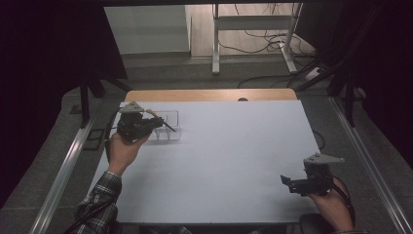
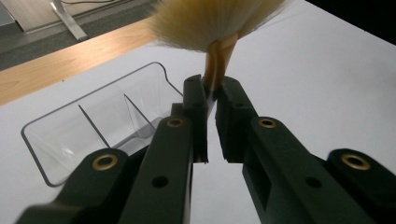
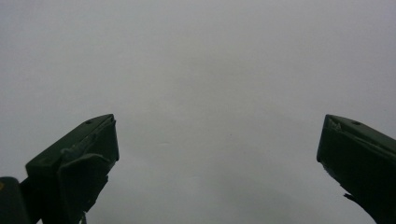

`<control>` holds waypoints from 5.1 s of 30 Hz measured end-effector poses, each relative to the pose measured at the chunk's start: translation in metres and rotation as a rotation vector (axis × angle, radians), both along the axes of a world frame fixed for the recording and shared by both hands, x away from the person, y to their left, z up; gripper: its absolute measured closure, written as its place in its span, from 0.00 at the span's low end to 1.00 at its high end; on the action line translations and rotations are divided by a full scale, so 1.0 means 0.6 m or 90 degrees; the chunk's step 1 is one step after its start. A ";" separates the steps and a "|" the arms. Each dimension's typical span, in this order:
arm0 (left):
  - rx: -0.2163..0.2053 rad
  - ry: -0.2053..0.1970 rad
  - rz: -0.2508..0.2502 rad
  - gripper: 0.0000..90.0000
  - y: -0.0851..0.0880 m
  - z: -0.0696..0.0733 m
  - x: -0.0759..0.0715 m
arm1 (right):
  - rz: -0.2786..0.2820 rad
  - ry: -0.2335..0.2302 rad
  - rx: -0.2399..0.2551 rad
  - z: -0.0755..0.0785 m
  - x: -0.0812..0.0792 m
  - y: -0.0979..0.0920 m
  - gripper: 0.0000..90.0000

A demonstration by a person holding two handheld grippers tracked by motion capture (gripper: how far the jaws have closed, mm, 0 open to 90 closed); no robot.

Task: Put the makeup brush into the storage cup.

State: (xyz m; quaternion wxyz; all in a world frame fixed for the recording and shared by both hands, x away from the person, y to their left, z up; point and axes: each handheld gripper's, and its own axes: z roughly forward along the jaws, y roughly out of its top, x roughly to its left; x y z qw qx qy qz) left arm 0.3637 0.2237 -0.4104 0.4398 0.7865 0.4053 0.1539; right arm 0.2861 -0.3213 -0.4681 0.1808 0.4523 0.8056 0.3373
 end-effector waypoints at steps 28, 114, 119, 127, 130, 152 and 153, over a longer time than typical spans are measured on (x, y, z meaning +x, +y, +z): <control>0.013 -0.006 0.044 0.92 0.009 0.014 0.056 | -0.018 0.002 0.001 -0.001 0.000 -0.013 0.00; 0.065 0.017 0.049 0.00 -0.033 -0.060 0.079 | -0.018 0.010 0.017 -0.003 0.002 -0.016 0.00; 0.071 0.013 0.043 0.00 -0.030 -0.055 0.068 | -0.015 0.009 0.018 -0.002 0.003 -0.014 0.00; 0.050 0.011 0.025 0.00 -0.020 -0.032 0.048 | -0.023 -0.001 0.009 0.003 -0.001 -0.012 0.00; 0.064 0.012 0.032 0.00 -0.020 -0.036 0.044 | -0.028 -0.007 0.020 0.006 0.003 -0.012 0.00; 0.067 0.015 0.048 0.00 -0.001 -0.062 0.006 | -0.009 0.002 0.027 0.003 0.001 -0.011 0.00; 0.068 0.015 0.046 0.00 -0.001 -0.062 0.004 | -0.009 0.003 0.028 0.003 0.001 -0.011 0.00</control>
